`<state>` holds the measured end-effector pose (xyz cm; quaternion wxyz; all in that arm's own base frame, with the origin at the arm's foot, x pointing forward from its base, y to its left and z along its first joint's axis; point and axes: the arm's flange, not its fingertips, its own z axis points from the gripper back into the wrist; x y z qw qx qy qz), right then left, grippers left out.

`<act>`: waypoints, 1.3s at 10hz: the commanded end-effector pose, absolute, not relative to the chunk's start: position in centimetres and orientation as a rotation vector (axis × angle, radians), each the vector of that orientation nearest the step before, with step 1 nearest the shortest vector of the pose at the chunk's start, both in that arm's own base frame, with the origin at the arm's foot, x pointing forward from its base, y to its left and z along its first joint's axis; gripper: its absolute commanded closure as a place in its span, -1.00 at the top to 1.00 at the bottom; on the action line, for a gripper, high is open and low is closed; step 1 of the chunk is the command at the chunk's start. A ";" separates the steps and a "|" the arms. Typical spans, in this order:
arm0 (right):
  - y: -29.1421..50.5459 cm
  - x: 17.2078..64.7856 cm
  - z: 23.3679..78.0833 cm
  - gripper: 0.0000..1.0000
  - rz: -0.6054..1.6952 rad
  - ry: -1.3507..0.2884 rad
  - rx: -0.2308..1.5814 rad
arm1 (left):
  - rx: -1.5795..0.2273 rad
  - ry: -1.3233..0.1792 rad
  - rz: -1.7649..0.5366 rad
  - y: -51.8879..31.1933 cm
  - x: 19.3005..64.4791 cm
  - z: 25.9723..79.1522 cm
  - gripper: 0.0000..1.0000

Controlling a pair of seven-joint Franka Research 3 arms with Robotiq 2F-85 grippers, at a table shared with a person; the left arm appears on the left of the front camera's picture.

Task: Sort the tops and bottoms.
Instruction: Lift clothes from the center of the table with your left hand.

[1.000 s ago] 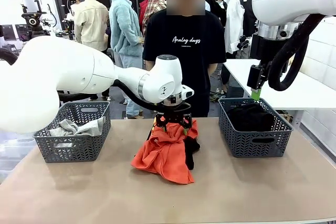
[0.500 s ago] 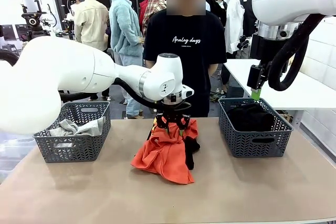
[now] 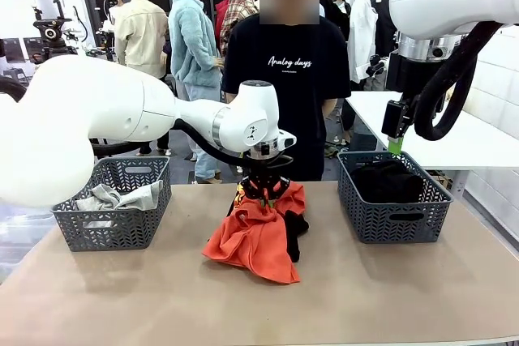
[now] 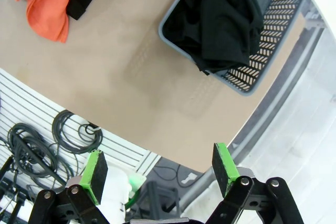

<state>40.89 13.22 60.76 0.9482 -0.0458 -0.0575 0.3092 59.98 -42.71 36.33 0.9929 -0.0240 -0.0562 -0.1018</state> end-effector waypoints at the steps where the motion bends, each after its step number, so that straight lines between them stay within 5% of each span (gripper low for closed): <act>1: 13.3 41.0 60.9 1.00 0.613 -0.109 -0.114 | -0.059 -0.095 -0.168 -42.3 59.8 36.7 -1.00; 7: 13.3 41.0 60.9 1.00 0.613 -0.109 -0.114 | -0.046 -0.119 -0.159 -42.5 60.1 36.8 -1.00; 13: 13.3 41.0 60.9 1.00 0.613 -0.109 -0.114 | 0.051 -0.306 -0.110 -39.5 51.7 54.5 -1.00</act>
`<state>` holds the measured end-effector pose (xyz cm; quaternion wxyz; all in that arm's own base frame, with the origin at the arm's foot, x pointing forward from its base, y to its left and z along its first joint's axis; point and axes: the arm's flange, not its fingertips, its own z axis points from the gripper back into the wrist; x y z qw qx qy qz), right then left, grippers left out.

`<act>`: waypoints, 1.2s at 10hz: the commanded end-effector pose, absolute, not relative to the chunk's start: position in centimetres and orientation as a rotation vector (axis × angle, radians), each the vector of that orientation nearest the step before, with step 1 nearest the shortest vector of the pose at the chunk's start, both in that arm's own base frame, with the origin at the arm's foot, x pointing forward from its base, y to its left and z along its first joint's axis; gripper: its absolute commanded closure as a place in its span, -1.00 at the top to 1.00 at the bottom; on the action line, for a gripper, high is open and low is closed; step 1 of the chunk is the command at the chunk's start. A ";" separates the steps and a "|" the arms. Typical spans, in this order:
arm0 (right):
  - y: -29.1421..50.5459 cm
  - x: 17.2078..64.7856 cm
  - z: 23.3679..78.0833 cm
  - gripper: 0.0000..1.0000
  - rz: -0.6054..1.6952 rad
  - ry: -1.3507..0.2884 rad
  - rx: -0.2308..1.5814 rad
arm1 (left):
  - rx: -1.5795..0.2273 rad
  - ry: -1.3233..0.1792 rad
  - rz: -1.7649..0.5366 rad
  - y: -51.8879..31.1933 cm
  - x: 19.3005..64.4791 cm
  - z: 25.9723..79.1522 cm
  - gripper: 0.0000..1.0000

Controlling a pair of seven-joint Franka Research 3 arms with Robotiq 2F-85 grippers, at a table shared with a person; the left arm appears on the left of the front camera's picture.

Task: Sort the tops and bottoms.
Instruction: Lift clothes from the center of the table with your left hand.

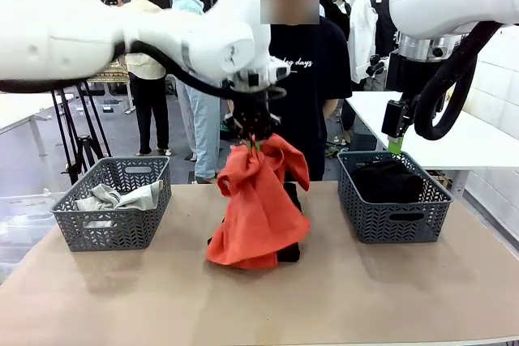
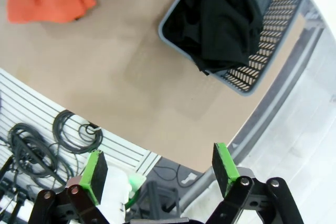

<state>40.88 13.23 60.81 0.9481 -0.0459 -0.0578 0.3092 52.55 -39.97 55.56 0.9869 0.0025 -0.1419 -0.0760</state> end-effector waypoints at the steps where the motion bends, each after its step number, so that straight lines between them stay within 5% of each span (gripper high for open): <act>1: 13.3 41.0 60.9 1.00 0.613 -0.109 -0.114 | 0.044 -0.350 -0.079 -38.6 51.7 55.4 -1.00; 6: 13.3 41.0 60.9 1.00 0.613 -0.109 -0.114 | 0.022 -0.289 -0.142 -40.0 52.1 55.4 -1.00; 12: 13.3 41.0 60.9 1.00 0.613 -0.109 -0.114 | 0.208 -0.562 -0.102 -38.4 50.5 73.6 -1.00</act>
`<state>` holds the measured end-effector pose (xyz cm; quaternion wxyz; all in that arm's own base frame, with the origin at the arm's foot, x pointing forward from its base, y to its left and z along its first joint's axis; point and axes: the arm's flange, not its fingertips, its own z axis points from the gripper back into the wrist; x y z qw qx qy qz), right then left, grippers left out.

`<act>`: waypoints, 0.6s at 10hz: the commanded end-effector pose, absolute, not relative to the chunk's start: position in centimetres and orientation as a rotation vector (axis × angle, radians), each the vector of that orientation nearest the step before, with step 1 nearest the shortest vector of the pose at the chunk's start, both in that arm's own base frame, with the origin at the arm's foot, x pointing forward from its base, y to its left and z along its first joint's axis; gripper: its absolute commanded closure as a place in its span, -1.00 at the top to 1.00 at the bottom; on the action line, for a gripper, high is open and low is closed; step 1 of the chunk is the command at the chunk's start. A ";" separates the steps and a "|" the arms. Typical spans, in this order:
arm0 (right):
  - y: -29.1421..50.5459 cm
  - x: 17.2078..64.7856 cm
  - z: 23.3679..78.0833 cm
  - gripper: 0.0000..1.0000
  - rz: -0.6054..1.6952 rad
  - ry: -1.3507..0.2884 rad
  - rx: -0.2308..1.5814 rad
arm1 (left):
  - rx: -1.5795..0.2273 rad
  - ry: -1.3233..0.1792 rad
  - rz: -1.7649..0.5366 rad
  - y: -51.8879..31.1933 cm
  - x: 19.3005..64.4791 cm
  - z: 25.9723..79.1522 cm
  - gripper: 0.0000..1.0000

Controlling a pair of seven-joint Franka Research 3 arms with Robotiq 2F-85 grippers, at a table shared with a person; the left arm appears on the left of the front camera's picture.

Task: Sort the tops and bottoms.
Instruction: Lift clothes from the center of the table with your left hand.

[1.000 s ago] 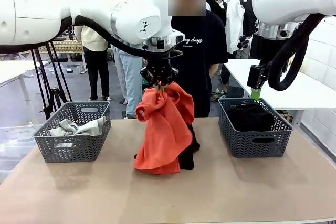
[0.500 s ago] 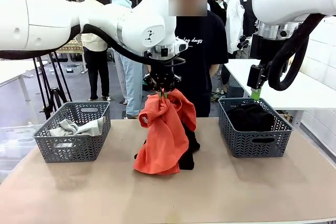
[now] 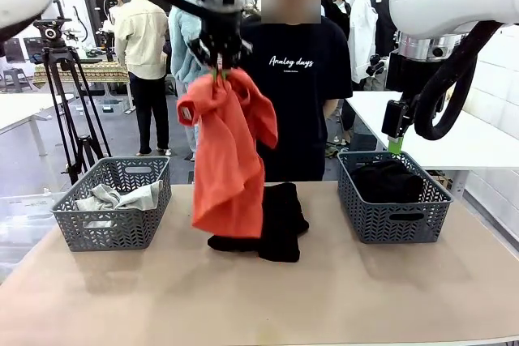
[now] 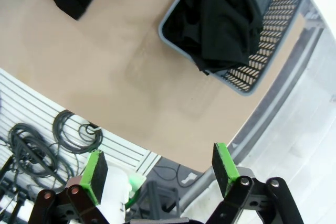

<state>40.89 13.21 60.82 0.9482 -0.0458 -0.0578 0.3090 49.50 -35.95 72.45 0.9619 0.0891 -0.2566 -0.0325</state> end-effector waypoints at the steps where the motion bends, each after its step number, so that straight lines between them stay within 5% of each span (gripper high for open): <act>1: 13.3 41.0 60.9 1.00 0.613 -0.109 -0.114 | 0.209 -0.603 -0.129 -38.9 49.9 75.2 -1.00; 6: 13.3 41.0 60.9 1.00 0.613 -0.109 -0.114 | 0.192 -0.608 -0.138 -38.8 48.0 75.0 -1.00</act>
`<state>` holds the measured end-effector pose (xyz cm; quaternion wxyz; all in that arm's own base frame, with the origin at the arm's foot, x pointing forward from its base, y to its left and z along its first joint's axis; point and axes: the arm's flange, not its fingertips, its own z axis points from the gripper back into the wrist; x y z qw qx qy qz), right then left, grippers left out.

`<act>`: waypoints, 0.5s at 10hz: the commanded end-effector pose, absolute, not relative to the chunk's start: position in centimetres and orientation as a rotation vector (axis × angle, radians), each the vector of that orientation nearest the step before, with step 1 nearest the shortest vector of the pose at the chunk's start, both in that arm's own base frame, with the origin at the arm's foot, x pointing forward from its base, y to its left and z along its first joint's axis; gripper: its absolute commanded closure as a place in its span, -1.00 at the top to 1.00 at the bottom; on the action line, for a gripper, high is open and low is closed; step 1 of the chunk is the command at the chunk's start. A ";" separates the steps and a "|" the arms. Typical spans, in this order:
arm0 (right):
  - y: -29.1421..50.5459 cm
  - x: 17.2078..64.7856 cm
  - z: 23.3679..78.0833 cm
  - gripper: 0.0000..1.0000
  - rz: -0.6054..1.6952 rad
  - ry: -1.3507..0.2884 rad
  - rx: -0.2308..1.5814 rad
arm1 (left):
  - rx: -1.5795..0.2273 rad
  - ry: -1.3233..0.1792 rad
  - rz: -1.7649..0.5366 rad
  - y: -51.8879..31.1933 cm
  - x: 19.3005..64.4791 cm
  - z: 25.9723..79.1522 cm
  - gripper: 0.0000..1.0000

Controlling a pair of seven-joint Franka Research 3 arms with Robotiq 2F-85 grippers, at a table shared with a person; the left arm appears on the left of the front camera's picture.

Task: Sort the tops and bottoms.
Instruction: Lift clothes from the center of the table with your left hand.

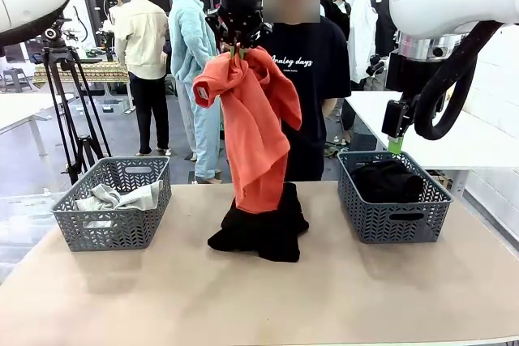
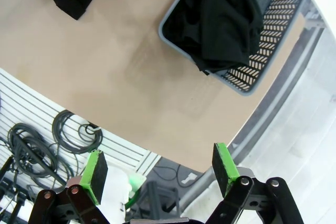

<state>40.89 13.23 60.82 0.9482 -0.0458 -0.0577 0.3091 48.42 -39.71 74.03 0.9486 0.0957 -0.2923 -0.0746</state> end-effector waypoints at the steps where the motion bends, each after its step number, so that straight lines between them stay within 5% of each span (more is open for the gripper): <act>1: 13.3 41.0 60.9 1.00 0.613 -0.109 -0.114 | 0.192 -0.608 -0.138 -38.8 48.0 75.0 -1.00; 5: 13.3 41.0 60.9 1.00 0.613 -0.109 -0.114 | 0.192 -0.608 -0.138 -38.8 48.0 75.0 -1.00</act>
